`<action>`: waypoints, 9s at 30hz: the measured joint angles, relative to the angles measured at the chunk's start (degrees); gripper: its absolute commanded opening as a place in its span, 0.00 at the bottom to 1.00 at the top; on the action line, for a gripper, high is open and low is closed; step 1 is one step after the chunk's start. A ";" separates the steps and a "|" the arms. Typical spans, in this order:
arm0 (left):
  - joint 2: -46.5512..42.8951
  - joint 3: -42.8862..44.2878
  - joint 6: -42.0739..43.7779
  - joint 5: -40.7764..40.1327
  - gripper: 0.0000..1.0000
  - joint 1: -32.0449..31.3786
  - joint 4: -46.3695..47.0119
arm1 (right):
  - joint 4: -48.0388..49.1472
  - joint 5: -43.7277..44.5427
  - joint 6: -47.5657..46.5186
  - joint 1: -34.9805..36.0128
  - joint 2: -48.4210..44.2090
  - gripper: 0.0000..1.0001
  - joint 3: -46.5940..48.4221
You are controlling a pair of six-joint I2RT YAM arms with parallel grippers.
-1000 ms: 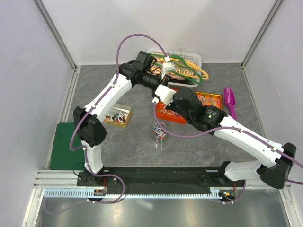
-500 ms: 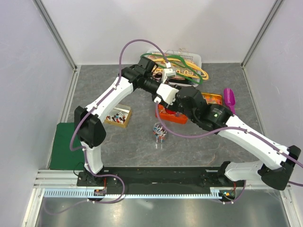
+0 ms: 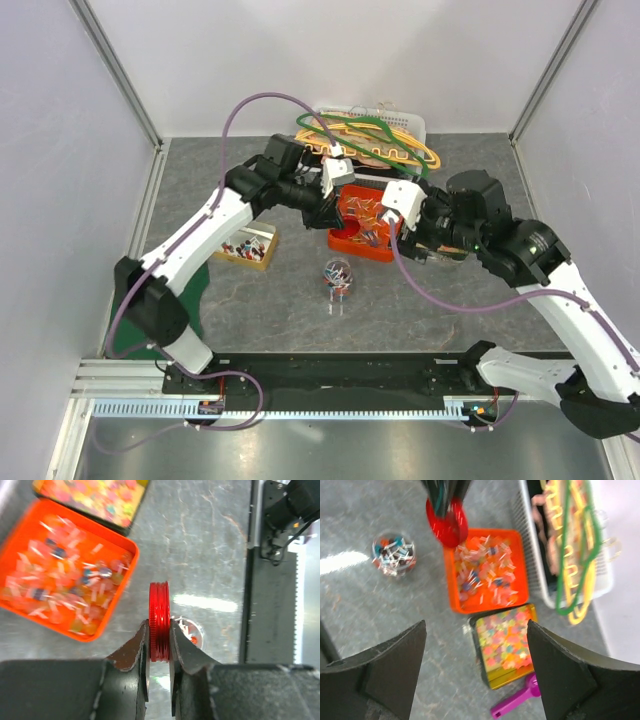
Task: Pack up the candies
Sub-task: Pick up the bottle lid at the center of the board, then close the bottle lid on the packing bottle.
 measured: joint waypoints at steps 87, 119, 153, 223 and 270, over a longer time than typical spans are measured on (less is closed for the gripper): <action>-34.32 -51.25 77.94 -32.63 0.02 -28.24 55.78 | -25.51 -33.64 -23.23 -3.28 22.01 0.98 20.74; -32.54 -48.37 76.65 -33.86 0.02 -30.38 56.52 | -21.81 -33.29 -19.10 -3.28 19.96 0.91 14.84; -32.61 -48.04 76.22 -34.21 0.02 -30.49 55.89 | -18.27 -31.04 -16.70 -3.32 17.31 0.54 14.75; -43.04 -38.82 3.10 -23.76 0.92 1.46 -1.33 | 8.24 -16.50 6.38 -13.29 11.21 0.06 -0.59; -3.37 -61.22 -7.13 6.40 0.97 0.98 75.30 | 11.34 -21.73 6.27 -10.99 13.73 0.06 -6.64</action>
